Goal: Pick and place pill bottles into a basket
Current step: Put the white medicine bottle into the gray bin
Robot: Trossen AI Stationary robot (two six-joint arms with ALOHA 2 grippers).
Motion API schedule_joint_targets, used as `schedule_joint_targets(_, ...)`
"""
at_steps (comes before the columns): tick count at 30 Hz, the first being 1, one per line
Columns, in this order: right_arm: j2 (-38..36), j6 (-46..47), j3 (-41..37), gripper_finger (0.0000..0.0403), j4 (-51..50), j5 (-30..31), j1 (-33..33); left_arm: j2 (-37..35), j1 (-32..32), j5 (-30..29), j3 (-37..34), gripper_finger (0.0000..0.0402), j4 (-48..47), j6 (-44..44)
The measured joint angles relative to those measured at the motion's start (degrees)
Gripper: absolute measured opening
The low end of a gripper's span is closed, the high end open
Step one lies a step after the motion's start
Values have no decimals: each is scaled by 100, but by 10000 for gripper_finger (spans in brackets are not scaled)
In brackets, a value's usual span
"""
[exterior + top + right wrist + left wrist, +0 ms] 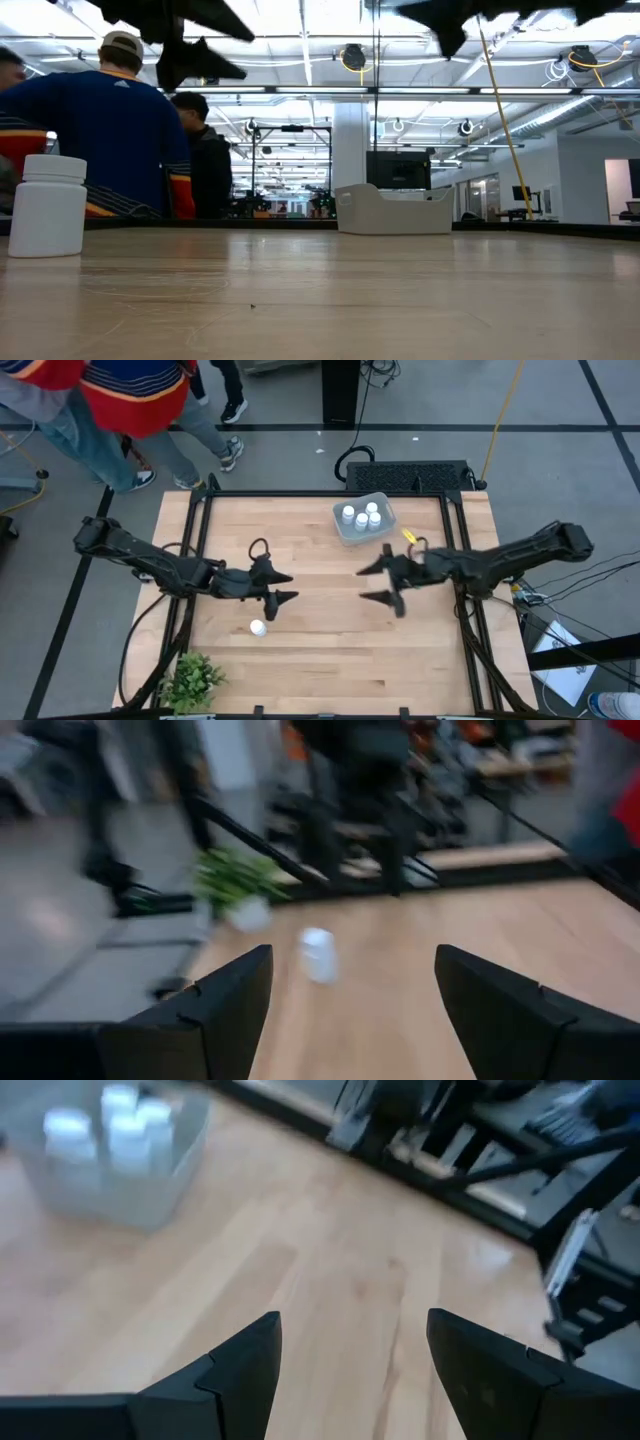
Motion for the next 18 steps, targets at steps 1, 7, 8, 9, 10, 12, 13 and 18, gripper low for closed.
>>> schedule_joint_targets(1, -177, 0, -135, 272, 109, 78, 176, 38, -15, 22, 36, 258, -180, -181)
schedule_joint_targets(7, -979, -173, -451, 272, 694, 471, 1108, 315, -248, -160, 273, 258, -1268, -1317)
schedule_joint_targets(8, -1077, -179, -477, 272, 807, 410, 1237, 351, -304, -180, 348, 258, -1399, -1437)
schedule_joint_targets(9, -1154, -184, -506, 272, 908, 395, 1365, 392, -358, -216, 449, 258, -1482, -1582)
schedule_joint_targets(10, -1217, -201, -523, 272, 977, 348, 1487, 423, -433, -231, 575, 258, -1568, -1780)
schedule_joint_targets(12, -1306, -289, -530, 272, 1008, 269, 1705, 500, -605, -213, 889, 257, -2128, -2144)
schedule_joint_targets(13, -1340, -338, -530, 272, 1033, 269, 1799, 560, -695, -213, 1105, 257, -2576, -2313)
schedule_joint_targets(18, -1362, -621, -530, 272, 1235, 287, 2047, 922, -1080, -256, 2164, 257, -5178, -3651)
